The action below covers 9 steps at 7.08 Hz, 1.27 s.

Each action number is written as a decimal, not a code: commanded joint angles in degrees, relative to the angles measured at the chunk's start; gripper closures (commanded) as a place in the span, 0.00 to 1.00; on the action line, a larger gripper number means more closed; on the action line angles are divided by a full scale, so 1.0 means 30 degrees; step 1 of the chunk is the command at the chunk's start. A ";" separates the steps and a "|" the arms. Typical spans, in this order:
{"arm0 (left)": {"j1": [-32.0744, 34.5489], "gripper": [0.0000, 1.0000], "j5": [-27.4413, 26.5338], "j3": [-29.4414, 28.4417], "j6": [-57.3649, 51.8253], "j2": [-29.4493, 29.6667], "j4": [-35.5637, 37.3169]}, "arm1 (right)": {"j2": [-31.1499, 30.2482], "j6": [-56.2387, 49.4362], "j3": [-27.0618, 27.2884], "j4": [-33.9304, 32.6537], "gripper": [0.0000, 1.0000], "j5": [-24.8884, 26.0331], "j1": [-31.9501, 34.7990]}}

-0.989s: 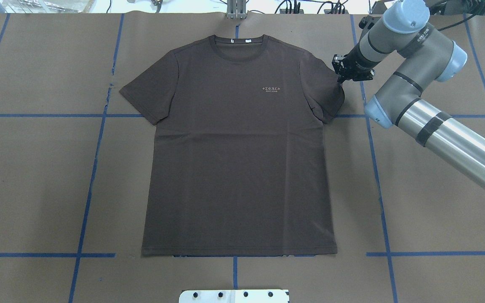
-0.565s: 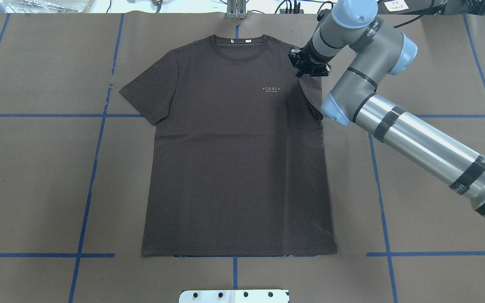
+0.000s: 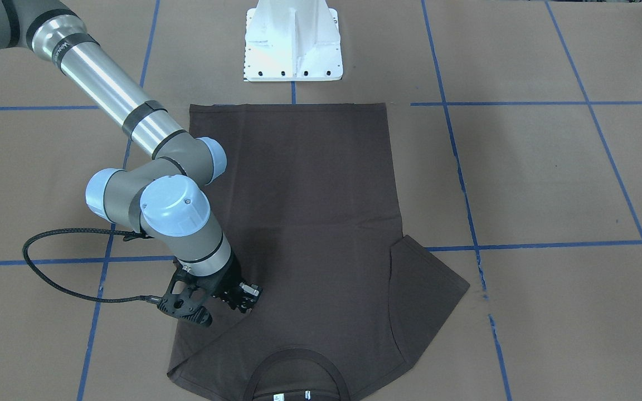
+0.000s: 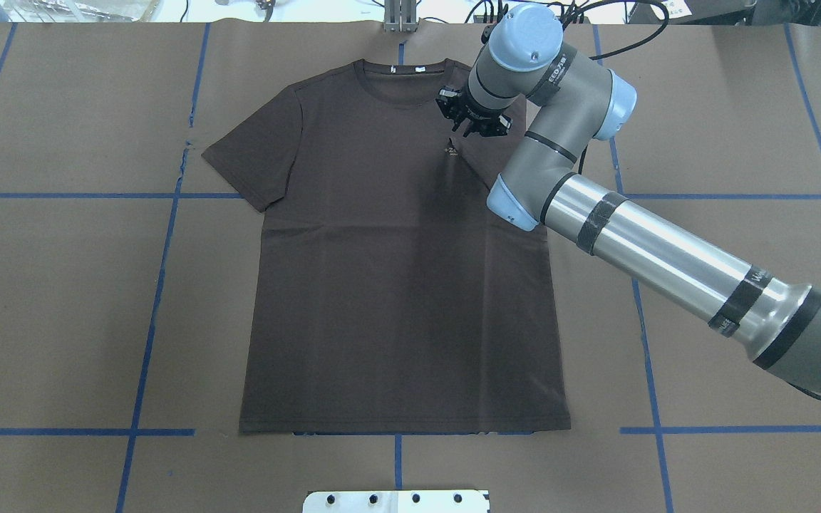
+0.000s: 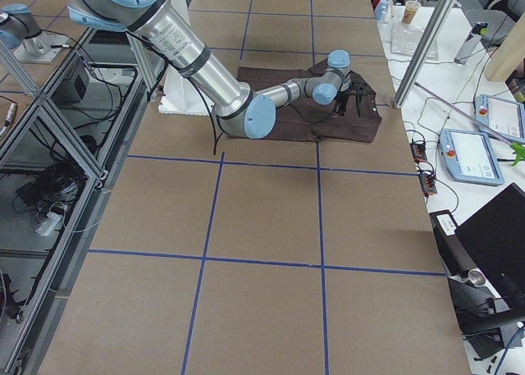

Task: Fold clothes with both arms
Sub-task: 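Fold the grasped sleeve inward across the shirt body with the right gripper, then release the sleeve with the right gripper while the left gripper approaches the other sleeve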

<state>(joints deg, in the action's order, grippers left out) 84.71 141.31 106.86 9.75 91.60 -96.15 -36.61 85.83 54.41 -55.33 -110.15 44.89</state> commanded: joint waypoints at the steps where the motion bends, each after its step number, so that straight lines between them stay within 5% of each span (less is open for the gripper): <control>1: -0.2878 0.00 0.0035 0.0211 0.4776 0.1363 -0.1979 | -0.1147 0.0772 0.3226 -0.0043 0.00 -0.0399 -0.0109; 3: -0.7150 0.01 -0.1594 -0.2378 0.8188 0.5101 -0.3661 | -0.5001 0.1360 0.8638 -0.0190 0.00 -0.2270 0.0036; 5: -0.8688 0.00 -0.2162 -0.7876 1.2587 0.8536 -0.5873 | -0.9485 0.1974 1.4850 -0.1005 0.00 -0.2307 0.0125; 7: -1.0415 0.03 -0.6948 -1.0703 1.5837 0.9308 -0.8279 | -1.0501 0.1976 1.6400 -0.1244 0.00 -0.2600 0.0183; 9: -1.0656 0.08 -0.7056 -1.4189 1.6754 1.1558 -0.9374 | -1.0649 0.1976 1.6577 -0.1186 0.00 -0.2571 0.0184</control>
<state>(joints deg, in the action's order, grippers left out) 53.54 121.21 70.15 57.69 122.68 -122.41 -68.20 91.74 103.49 -58.89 -117.89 45.41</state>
